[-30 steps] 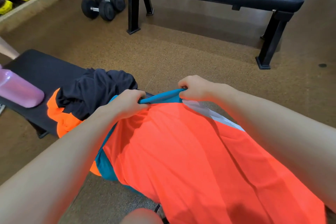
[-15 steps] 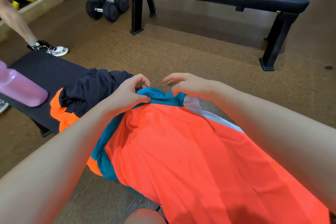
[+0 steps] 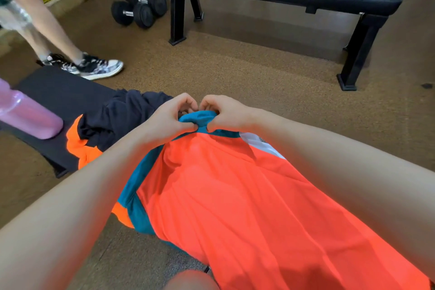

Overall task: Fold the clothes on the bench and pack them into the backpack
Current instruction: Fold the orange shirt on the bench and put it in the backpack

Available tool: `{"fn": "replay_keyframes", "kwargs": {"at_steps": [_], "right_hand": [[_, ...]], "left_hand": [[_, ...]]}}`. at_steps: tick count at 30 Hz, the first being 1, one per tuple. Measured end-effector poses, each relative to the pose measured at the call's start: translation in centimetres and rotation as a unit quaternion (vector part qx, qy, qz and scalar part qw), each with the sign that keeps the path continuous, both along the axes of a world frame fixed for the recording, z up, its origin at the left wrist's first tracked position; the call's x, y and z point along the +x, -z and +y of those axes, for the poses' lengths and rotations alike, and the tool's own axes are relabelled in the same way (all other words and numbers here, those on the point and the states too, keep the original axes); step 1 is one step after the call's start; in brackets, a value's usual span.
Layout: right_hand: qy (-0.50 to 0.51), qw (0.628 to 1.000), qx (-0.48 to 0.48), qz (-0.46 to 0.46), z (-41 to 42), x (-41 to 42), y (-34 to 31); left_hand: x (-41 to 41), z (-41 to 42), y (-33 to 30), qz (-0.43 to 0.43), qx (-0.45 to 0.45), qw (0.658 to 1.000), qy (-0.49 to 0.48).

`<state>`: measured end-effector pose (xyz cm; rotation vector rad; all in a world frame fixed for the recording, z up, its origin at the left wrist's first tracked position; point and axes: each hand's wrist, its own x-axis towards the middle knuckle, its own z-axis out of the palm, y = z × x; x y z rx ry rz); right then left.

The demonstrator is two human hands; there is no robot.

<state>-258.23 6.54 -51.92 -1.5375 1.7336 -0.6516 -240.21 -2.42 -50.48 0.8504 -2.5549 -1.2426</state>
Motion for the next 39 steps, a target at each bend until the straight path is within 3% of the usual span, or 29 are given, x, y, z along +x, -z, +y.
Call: {"fn": "replay_keyframes", "kwargs": {"at_steps": [5,10,18,21,24,28,33,39], "right_hand": [[-0.057,0.974,-0.036,0.216,-0.3,-0.6,-0.1],[-0.097,0.925,-0.089,0.356,0.2,-2.1,-0.8],[-0.036,0.962,-0.062,0.262,1.8,-5.9,-2.7],[-0.012,0.961,-0.069,0.268,2.9,-6.7,-2.7],[-0.009,0.939,-0.089,0.334,4.1,-6.9,-2.1],[-0.087,0.864,-0.189,0.459,6.4,-6.5,-0.1],[-0.184,0.811,-0.284,0.476,9.5,-6.4,2.7],[-0.213,0.806,-0.220,0.506,11.8,-5.1,3.7]], "left_hand": [[0.6,-0.3,0.6,-0.059,-0.076,0.995,-0.001],[0.6,-0.2,0.4,-0.085,-0.112,0.990,0.013],[0.8,-0.6,0.4,-0.094,-0.126,0.987,0.025],[1.0,-0.7,0.7,-0.098,-0.118,0.988,0.024],[0.9,-0.7,0.9,-0.102,-0.127,0.986,0.035],[0.6,-0.8,0.9,-0.107,-0.121,0.986,0.047],[0.8,-1.3,1.0,-0.104,-0.092,0.988,0.062],[1.0,-1.2,1.1,-0.100,-0.107,0.987,0.064]]}}
